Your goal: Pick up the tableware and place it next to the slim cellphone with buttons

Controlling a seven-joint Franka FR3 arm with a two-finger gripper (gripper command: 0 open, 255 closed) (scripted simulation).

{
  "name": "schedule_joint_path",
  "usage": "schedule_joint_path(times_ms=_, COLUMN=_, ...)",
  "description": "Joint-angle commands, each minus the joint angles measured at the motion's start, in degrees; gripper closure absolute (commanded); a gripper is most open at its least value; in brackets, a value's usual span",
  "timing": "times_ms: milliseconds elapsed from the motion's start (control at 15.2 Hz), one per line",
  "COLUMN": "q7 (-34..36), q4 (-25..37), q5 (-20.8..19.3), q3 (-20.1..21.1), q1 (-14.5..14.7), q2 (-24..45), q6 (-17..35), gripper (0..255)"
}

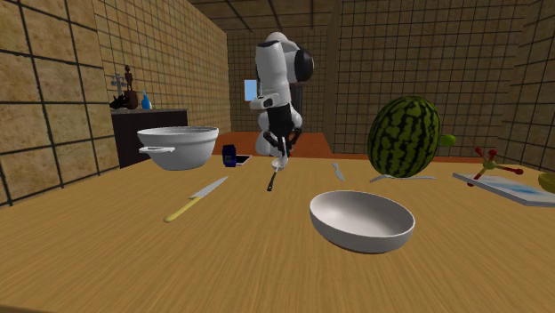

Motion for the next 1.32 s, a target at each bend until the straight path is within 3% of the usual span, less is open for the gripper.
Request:
schedule_joint_path(times_ms=0, q7=-3.13, q4=-3.55, q5=0.76, q3=-1.18, q1=-1.52, q2=-3.13, q6=0.12, gripper=255)
schedule_joint_path(times_ms=594, q7=-15.15, q4=-14.38, q5=0.99, q3=-7.45, q1=-6.83, q2=-13.14, q6=-0.56, gripper=255)
schedule_joint_path(times_ms=1254, q7=-15.65, q4=-18.79, q5=0.97, q3=-7.1, q1=-6.68, q2=-9.63, q6=7.32, gripper=255)
